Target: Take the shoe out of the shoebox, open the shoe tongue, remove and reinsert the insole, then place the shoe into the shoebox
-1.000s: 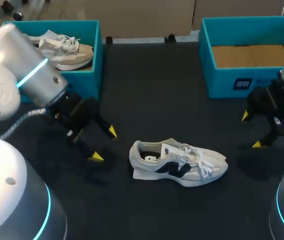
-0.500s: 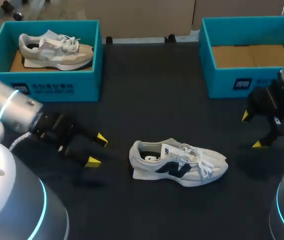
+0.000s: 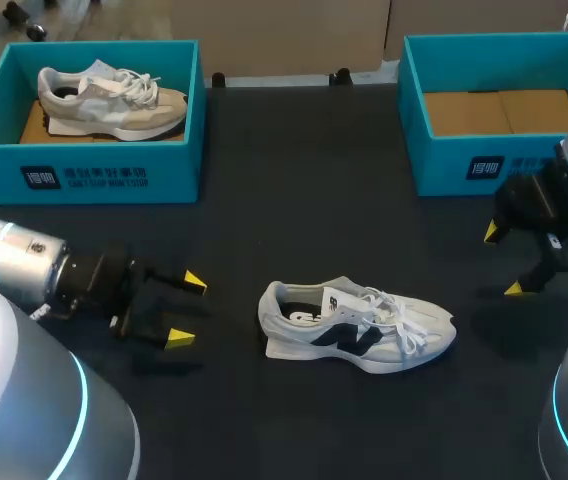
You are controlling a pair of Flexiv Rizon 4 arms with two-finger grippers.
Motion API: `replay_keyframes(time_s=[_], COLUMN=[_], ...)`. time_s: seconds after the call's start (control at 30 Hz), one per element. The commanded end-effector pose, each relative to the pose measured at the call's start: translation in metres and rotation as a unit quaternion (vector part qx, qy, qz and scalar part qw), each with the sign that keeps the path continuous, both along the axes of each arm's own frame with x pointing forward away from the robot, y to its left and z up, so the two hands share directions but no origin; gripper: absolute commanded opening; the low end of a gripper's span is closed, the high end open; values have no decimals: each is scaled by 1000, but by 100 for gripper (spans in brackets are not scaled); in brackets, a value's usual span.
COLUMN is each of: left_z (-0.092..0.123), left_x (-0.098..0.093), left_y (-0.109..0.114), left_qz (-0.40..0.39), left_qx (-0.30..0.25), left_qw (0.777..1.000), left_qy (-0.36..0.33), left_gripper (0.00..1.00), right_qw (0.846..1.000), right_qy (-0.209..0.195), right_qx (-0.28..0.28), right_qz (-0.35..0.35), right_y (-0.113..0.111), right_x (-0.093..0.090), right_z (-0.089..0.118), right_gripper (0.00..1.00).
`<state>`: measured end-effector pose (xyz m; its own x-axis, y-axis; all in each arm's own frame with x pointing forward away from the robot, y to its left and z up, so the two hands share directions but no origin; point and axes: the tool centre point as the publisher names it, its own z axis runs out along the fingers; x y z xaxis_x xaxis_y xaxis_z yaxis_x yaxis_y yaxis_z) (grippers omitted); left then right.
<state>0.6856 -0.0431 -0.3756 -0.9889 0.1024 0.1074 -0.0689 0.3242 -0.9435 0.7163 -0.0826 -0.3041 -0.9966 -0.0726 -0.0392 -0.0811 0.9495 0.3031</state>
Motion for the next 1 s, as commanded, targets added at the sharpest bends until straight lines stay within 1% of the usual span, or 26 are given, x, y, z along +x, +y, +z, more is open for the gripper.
replay_keyframes(time_s=[0.03,0.23,0.47,0.87,1.0], left_z=[-8,-17,-19,-24,-24], left_x=[-2,3,5,4,3], left_y=[3,2,-4,-33,-40], left_qz=[8,17,30,38,38], left_qx=[-29,-28,-39,-35,-34], left_qw=[1000,999,999,999,999], left_qy=[5,0,-7,-16,-1], left_gripper=[100,100,100,100,100], right_qw=[1000,1000,1000,1000,1000], right_qy=[-1,-1,-1,-1,-1], right_qx=[-1,-1,-1,-1,-1], right_qz=[0,0,0,0,0], right_y=[0,0,0,0,0], right_x=[-1,-1,-1,-1,-1], right_z=[0,0,0,0,0], right_gripper=[100,100,100,100,100])
